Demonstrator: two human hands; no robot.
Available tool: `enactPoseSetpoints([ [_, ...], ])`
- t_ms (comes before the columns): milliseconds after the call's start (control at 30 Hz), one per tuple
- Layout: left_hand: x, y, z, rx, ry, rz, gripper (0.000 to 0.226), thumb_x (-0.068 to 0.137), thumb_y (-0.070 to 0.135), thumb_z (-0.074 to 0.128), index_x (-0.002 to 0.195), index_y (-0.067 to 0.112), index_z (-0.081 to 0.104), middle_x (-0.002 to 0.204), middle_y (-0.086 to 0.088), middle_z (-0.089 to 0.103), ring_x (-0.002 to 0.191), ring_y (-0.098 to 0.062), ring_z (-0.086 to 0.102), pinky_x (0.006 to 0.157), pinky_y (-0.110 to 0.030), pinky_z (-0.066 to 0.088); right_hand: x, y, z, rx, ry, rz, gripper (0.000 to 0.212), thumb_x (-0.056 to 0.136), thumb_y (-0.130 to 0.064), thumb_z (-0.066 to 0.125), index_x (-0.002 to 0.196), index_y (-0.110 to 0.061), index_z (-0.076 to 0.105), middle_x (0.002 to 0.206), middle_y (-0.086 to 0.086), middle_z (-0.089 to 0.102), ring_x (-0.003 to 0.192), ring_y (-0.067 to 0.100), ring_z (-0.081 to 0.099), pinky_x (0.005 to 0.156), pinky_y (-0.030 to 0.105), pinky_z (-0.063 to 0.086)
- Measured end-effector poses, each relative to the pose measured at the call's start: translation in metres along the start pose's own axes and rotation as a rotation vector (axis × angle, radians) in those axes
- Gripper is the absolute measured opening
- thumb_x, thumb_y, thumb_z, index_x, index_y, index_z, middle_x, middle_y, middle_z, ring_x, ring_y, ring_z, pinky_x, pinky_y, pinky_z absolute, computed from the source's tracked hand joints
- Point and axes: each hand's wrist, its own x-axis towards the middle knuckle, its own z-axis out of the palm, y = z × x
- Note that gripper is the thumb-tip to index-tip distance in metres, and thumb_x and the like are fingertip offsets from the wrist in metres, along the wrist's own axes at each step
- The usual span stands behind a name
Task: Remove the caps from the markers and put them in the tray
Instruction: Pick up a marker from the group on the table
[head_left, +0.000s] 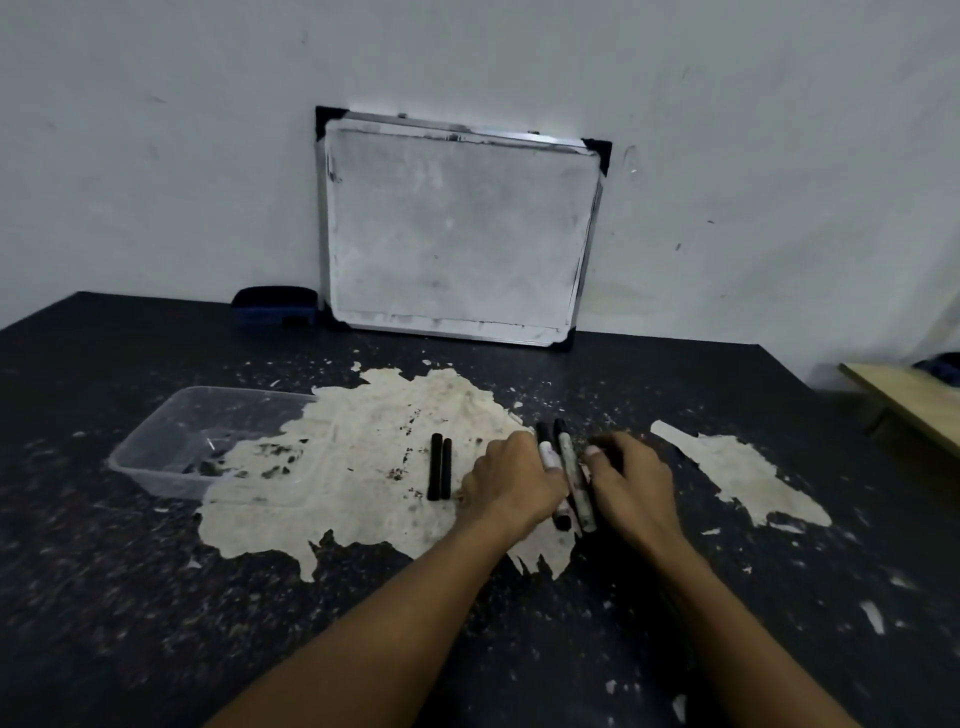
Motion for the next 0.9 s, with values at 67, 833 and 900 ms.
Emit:
enactPoseSetpoints([
  [67, 0.003, 0.000, -0.003, -0.040, -0.003, -0.034, 0.014, 0.091, 0.030, 0.050, 0.089, 0.015, 0.050, 0.102, -0.009, 0.062, 0.091, -0.030, 0.061, 0.068, -0.035, 0.042, 0.000, 0.003, 0.001, 0.020, 0.014, -0.001, 0.027, 0.093, -0.027, 0.053, 0.112, -0.015, 0.068, 0.106, 0.002, 0.073, 0.096, 0.018, 0.064, 0.082, 0.034, 0.050],
  [833, 0.019, -0.032, -0.064, -1.314, -0.056, -0.158, 0.016, 0.094, 0.015, 0.060, 0.081, 0.009, 0.069, 0.070, -0.003, 0.072, 0.052, -0.013, 0.049, 0.039, -0.021, 0.032, -0.013, -0.073, 0.004, 0.266, -0.085, -0.173, 0.022, 0.092, -0.031, 0.062, 0.084, -0.017, 0.077, 0.067, -0.001, 0.074, 0.054, 0.012, 0.064, 0.052, 0.034, 0.054],
  [900, 0.019, -0.040, -0.069, -1.307, -0.073, -0.102, 0.013, 0.093, 0.015, 0.061, 0.085, 0.012, 0.070, 0.081, -0.006, 0.074, 0.062, -0.014, 0.056, 0.044, -0.022, 0.039, -0.009, -0.076, 0.011, 0.436, -0.167, -0.078, 0.017, 0.091, -0.022, 0.064, 0.086, -0.011, 0.077, 0.067, 0.002, 0.074, 0.050, 0.010, 0.060, 0.047, 0.026, 0.047],
])
